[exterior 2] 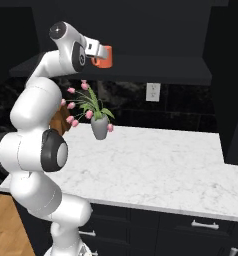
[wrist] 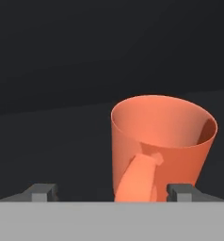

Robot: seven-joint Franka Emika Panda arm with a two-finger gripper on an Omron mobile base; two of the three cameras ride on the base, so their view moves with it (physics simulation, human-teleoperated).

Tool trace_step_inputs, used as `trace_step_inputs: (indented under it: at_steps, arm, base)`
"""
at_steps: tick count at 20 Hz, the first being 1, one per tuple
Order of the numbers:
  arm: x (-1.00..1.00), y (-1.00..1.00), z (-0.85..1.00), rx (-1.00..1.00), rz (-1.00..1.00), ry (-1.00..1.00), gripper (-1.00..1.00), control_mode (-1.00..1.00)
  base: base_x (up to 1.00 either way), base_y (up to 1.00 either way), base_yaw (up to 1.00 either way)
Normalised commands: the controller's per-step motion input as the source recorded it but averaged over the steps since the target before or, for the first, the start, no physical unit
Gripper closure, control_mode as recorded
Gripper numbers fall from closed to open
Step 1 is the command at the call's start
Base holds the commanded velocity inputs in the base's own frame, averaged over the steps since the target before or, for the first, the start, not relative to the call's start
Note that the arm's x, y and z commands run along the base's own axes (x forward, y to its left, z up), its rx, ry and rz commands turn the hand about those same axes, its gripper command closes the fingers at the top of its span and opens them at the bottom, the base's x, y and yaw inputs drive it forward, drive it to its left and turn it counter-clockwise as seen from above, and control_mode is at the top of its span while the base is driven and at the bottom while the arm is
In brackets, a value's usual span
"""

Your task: Gather all objects into one cabinet and sort the glasses and bowls to opposite sides.

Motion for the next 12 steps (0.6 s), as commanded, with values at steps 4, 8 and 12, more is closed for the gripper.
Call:
trace_step_inputs:
  at_steps: [4,8,12]
  arm:
    - [0.00,0.00,-0.01,0.00,0.00,0.00,1.00,-1.00]
    - [0.00,0.00,0.00,0.01,0.00,0.00,1.00,-1.00]
    - [0.00,0.00,0.00,0.01,0.00,0.00,1.00,-1.00]
  base:
    - [0.00,0.00,0.00]
    - [0.00,0.00,0.00]
    - [0.00,0.00,0.00]
